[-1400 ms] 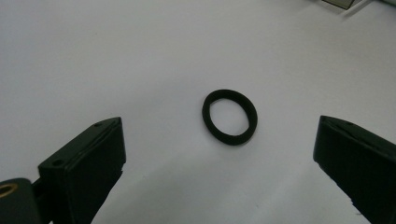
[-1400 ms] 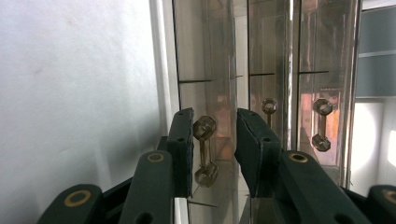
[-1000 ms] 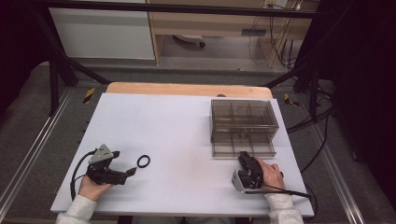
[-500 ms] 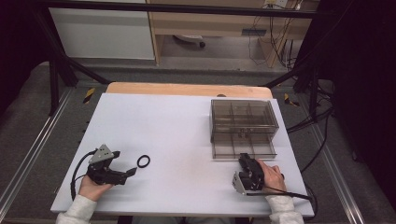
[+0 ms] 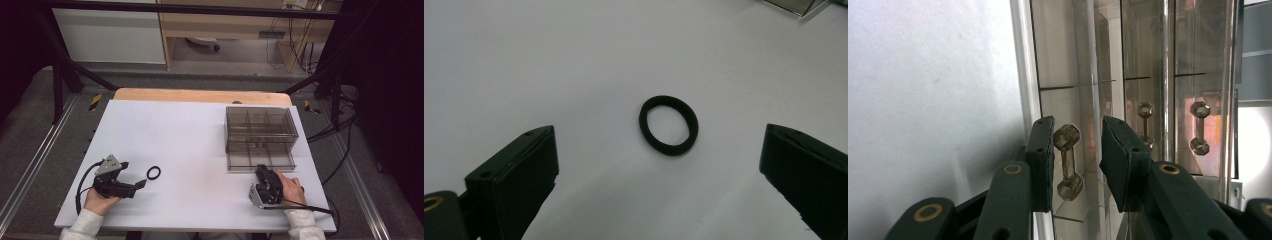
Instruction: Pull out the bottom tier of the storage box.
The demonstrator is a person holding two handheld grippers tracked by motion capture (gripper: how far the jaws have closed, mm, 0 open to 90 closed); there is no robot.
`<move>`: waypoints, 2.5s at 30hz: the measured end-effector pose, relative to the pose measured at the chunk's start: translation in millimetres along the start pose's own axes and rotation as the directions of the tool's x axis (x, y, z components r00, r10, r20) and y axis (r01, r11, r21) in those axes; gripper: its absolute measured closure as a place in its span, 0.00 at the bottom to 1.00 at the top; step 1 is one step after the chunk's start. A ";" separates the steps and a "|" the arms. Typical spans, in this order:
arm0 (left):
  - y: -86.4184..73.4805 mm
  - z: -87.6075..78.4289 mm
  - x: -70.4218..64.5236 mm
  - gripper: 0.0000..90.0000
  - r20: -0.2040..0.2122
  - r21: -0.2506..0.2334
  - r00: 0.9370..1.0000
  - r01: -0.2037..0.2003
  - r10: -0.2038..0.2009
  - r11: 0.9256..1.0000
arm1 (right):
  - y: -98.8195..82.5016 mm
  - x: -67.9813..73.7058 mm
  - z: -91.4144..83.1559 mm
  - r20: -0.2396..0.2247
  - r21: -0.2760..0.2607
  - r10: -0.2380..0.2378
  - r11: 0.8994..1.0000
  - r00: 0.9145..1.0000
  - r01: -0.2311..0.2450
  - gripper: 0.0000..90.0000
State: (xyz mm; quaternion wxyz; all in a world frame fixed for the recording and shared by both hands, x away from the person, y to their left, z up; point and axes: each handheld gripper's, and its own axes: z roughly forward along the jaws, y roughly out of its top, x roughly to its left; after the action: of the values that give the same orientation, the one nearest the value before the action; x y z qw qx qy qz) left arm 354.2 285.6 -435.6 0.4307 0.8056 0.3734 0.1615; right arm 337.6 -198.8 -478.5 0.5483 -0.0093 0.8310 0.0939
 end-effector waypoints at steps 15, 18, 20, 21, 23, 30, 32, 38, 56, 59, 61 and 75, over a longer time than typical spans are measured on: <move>0.0 0.0 0.0 0.03 -0.001 0.001 1.000 -0.001 0.001 1.000 | -0.4 -0.8 0.6 -0.023 0.005 0.029 1.000 0.999 -0.028 0.72; 0.0 0.1 0.0 0.03 -0.001 0.001 1.000 -0.001 0.001 1.000 | -0.7 -2.0 0.5 -0.027 -0.001 0.030 1.000 0.999 -0.030 0.70; 0.0 0.0 0.0 0.03 -0.001 0.001 1.000 -0.001 0.001 1.000 | -0.9 -2.7 0.3 -0.029 -0.002 0.031 1.000 0.999 -0.031 0.69; 0.0 -0.1 0.0 0.03 -0.001 0.001 1.000 -0.001 0.001 1.000 | -1.0 -2.8 0.2 -0.031 -0.002 0.039 0.999 0.999 -0.039 0.68; 0.1 -0.1 -0.1 0.03 -0.002 0.000 1.000 -0.001 0.001 1.000 | -1.2 -4.0 0.2 -0.039 -0.003 0.047 0.999 0.998 -0.047 0.64; 0.1 -0.2 0.1 0.03 -0.002 0.000 1.000 -0.001 0.001 1.000 | -3.1 -9.3 -0.5 -0.061 -0.007 0.125 0.992 0.990 -0.126 0.52; 0.1 -0.2 0.1 0.03 -0.001 0.000 1.000 -0.001 0.001 1.000 | -3.6 -10.3 -0.1 -0.072 -0.006 0.145 0.989 0.987 -0.146 0.47; 0.1 -0.1 0.1 0.03 -0.001 0.000 1.000 -0.001 0.001 1.000 | -6.8 -14.5 -0.3 -0.088 -0.007 0.227 0.974 0.970 -0.229 0.38; 0.1 -0.2 0.4 0.03 -0.002 0.000 1.000 0.000 0.000 1.000 | -10.7 -33.7 -5.0 -0.182 -0.013 0.498 0.861 0.848 -0.508 0.17; 0.2 -0.2 0.3 0.03 -0.002 0.000 1.000 0.000 0.000 1.000 | -11.3 -37.1 -6.3 -0.197 -0.017 0.548 0.827 0.813 -0.562 0.15; 0.1 -0.1 0.2 0.03 -0.002 0.001 1.000 -0.001 0.001 1.000 | -11.9 -39.6 -6.9 -0.210 -0.019 0.581 0.802 0.787 -0.597 0.15; 0.2 0.3 0.1 0.03 0.000 0.004 1.000 -0.001 0.001 1.000 | -15.2 -48.5 -7.9 -0.306 -0.007 0.701 0.674 0.644 -0.738 0.12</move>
State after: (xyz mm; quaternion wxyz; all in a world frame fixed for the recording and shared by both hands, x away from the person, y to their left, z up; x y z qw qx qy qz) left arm 354.5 285.4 -435.6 0.4290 0.8067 0.3732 0.1608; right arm 351.6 -219.2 -433.4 0.3411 0.2731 0.8258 0.3565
